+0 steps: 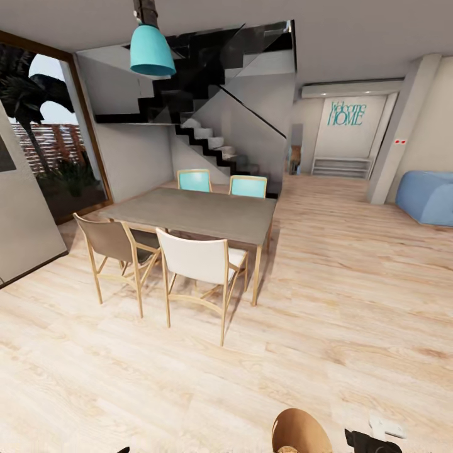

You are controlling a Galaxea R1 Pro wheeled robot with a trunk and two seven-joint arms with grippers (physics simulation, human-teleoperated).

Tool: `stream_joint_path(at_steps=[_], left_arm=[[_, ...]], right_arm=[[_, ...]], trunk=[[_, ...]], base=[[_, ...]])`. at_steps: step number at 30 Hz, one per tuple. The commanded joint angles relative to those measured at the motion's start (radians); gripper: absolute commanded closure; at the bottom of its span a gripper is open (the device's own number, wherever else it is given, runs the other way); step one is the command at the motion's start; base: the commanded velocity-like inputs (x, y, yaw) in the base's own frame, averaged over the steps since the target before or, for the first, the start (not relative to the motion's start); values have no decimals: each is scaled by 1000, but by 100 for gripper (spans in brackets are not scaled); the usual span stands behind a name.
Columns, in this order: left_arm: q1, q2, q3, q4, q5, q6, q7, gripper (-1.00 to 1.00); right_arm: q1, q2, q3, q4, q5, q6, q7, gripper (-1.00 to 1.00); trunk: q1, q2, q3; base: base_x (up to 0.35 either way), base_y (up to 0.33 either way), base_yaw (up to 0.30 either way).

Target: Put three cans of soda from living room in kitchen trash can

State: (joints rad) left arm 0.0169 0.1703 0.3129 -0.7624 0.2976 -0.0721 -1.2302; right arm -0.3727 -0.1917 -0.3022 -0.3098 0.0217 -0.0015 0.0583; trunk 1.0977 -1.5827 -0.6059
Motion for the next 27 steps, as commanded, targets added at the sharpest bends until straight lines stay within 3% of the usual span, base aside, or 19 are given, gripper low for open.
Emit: stream_joint_path(at_steps=[1,11,27], left_arm=[[0,0,0,0,0,0,0,-100],[0,0,0,0,0,0,0,-100],[0,0,-1,0,0,0,-1,-100]], right_arm=[[0,0,0,0,0,0,0,-100],[0,0,0,0,0,0,0,-100],[0,0,0,0,1,0,0,-100]], trunk=[[4,-7,-5],[42,-77,-52],[42,-77,-62]], base=[[0,0,0],[0,0,0],[22,10,0]])
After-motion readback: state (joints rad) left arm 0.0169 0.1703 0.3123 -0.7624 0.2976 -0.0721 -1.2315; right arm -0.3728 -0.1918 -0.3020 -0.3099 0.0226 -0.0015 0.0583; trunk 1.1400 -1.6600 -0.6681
